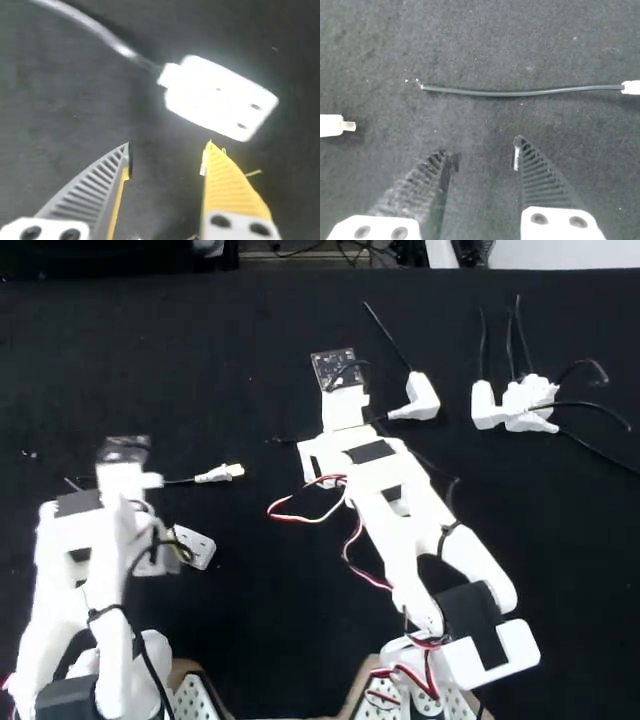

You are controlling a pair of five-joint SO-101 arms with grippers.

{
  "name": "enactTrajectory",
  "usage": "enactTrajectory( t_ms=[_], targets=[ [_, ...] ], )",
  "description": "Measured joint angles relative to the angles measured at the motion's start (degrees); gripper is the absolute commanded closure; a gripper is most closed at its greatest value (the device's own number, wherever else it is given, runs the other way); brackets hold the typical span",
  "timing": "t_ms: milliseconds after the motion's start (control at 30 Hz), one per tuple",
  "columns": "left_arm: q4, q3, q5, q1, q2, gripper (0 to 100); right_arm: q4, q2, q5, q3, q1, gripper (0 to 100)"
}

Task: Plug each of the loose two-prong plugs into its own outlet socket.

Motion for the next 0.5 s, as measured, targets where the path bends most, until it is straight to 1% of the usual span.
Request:
enactTrajectory(
  t_ms=[100,200,300,367,500],
  targets=[
    [-3.3,2.9,1.8,5.0,0.0,76,0.0,0.0,0.0,0.0,0.0,82.5],
    [-8.8,4.7,7.6,7.9,0.0,76,0.0,0.0,0.0,0.0,0.0,82.5],
    [-13.1,5.5,13.0,9.1,0.0,76,0.0,0.0,0.0,0.0,0.0,82.5],
    [-13.9,5.5,14.9,10.3,0.0,76,0.0,0.0,0.0,0.0,0.0,82.5],
    [-14.3,5.5,15.8,13.7,0.0,76,0.0,0.0,0.0,0.0,0.0,82.5]
  ],
)
